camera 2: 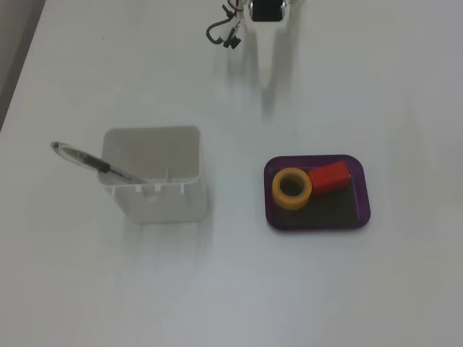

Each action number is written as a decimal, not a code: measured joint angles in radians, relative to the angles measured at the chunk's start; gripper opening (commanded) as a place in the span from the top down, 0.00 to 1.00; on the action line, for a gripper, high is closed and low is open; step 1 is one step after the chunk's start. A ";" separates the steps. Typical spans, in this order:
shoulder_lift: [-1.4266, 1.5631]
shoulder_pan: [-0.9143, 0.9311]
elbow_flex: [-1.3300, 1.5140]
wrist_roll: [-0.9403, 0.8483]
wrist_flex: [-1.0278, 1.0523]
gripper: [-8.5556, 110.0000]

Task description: Pick up the red cube and place it in the box.

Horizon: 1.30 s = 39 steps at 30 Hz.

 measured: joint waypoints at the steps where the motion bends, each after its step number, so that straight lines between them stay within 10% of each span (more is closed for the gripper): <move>1: 0.000 0.000 0.000 0.000 0.000 0.84; 39: 0.000 0.000 0.002 0.006 0.000 0.91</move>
